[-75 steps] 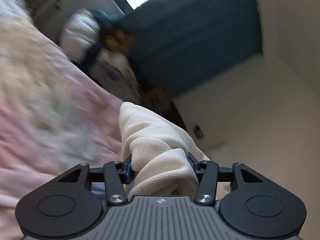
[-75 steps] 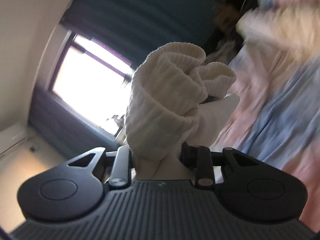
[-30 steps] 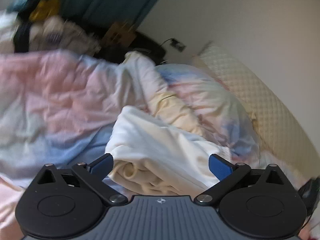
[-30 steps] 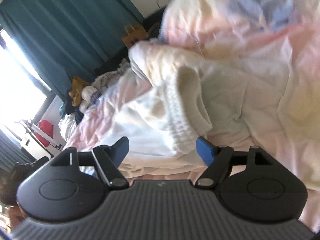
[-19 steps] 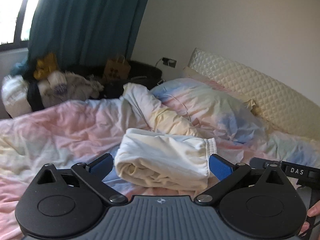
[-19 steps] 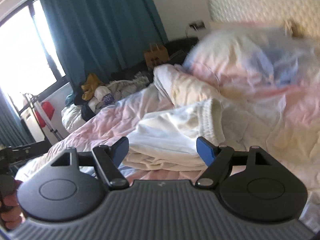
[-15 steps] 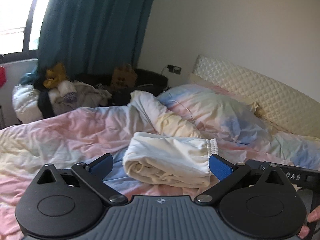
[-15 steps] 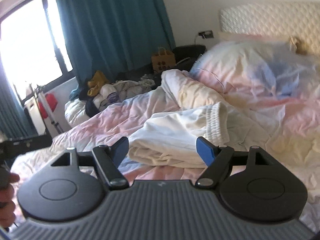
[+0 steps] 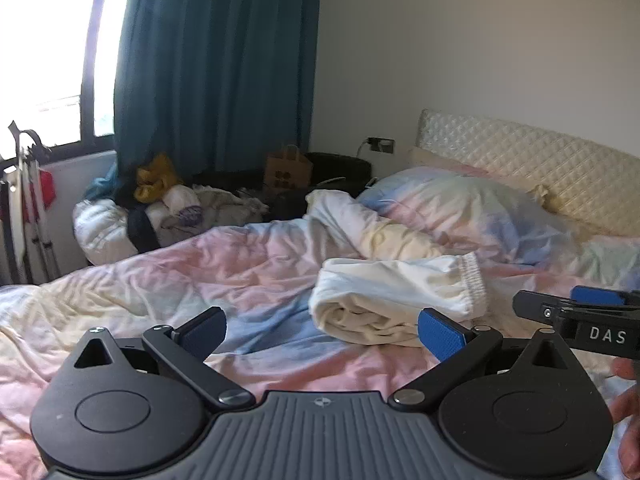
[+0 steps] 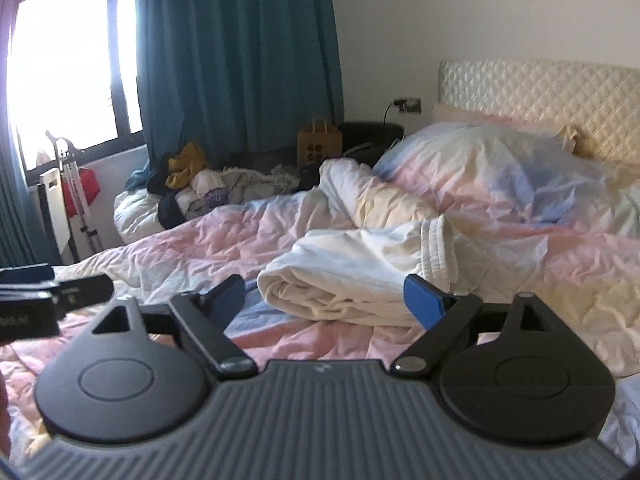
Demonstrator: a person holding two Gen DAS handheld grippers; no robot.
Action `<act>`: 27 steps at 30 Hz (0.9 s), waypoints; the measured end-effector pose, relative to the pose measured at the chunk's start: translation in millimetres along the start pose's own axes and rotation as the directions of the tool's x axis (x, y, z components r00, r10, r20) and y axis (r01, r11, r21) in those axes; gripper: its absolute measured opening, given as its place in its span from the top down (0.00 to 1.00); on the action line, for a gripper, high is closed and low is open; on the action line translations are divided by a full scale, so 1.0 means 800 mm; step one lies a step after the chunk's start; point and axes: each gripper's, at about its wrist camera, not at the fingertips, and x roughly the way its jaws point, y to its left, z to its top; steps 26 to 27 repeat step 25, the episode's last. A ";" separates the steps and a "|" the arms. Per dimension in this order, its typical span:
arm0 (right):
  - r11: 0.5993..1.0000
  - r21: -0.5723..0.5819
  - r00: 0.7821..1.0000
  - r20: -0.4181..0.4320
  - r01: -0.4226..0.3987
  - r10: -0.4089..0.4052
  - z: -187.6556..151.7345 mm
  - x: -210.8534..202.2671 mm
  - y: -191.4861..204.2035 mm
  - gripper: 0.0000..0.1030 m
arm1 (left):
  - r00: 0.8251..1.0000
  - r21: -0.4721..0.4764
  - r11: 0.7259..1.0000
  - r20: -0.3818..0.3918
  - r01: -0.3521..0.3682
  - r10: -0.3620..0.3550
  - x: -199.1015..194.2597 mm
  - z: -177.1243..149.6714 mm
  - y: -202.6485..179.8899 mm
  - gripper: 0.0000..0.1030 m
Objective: Fold clothes
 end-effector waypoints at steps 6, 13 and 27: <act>0.998 0.035 0.998 -0.015 0.061 -0.061 -0.008 0.003 0.001 0.14 | 1.000 0.007 1.000 -0.004 0.005 -0.005 -0.008 -0.007 0.003 0.00; 0.996 0.009 0.995 -0.046 0.085 -0.084 -0.015 0.004 -0.004 0.14 | 1.000 0.010 1.000 -0.026 -0.002 0.002 -0.003 -0.009 0.001 0.00; 0.992 -0.072 0.994 -0.030 0.099 -0.101 -0.001 -0.005 0.006 0.14 | 1.000 -0.007 1.000 -0.004 -0.021 0.021 -0.006 -0.005 0.008 0.00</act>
